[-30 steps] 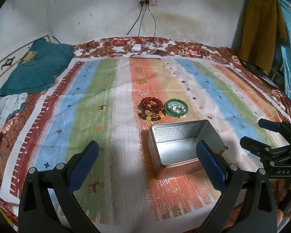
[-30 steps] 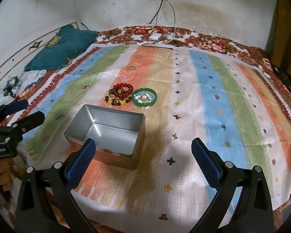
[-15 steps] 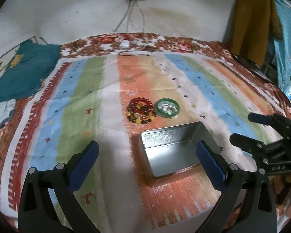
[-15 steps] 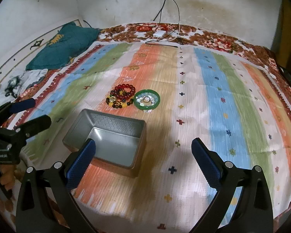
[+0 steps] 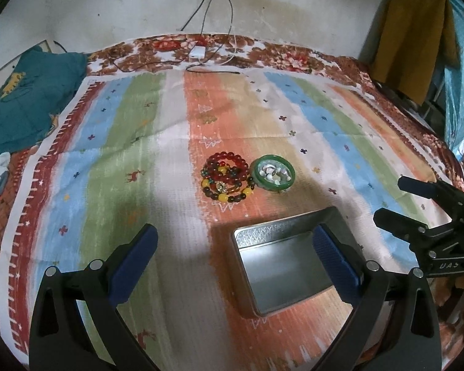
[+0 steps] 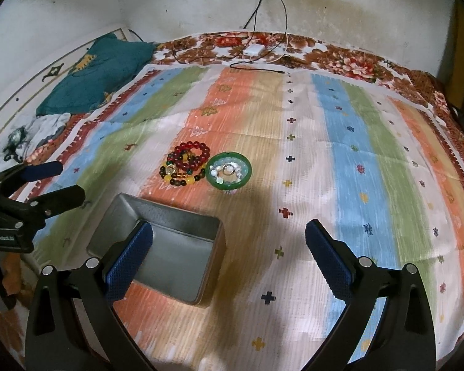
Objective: Organize jewelry
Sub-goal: 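Lower the left tool over the red bead bracelet while the right tool lowers over the green bangle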
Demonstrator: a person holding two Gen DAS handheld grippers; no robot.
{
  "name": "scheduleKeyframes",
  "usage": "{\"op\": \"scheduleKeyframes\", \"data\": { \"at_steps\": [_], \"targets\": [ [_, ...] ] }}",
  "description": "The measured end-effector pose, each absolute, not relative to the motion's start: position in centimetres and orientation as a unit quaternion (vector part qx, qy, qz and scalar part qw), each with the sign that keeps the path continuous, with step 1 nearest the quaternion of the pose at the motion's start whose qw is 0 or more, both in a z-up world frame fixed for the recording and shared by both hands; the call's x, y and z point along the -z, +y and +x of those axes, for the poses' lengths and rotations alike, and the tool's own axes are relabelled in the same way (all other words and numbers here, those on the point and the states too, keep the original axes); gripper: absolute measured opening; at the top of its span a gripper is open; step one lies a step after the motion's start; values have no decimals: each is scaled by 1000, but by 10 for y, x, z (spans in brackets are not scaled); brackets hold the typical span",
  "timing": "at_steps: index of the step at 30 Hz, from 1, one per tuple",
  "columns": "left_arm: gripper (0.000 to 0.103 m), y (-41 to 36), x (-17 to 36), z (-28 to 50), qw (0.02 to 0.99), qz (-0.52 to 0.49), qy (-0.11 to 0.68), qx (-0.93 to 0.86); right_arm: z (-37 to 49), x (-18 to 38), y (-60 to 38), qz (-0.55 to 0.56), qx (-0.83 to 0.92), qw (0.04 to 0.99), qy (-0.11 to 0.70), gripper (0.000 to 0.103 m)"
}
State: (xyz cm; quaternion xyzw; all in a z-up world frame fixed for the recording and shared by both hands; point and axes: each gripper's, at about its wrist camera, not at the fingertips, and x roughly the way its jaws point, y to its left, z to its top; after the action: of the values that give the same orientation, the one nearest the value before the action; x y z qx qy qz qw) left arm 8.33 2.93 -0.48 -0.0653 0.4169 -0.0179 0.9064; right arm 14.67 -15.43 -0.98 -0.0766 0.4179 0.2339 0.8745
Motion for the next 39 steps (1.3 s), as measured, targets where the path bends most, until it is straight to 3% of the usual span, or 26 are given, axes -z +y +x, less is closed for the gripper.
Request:
{"op": "scheduleKeyframes", "data": {
  "at_steps": [39],
  "targets": [
    [97, 57, 39, 195, 882, -75, 465, 0, 239, 37, -136, -67, -210, 852, 475, 101]
  ]
}}
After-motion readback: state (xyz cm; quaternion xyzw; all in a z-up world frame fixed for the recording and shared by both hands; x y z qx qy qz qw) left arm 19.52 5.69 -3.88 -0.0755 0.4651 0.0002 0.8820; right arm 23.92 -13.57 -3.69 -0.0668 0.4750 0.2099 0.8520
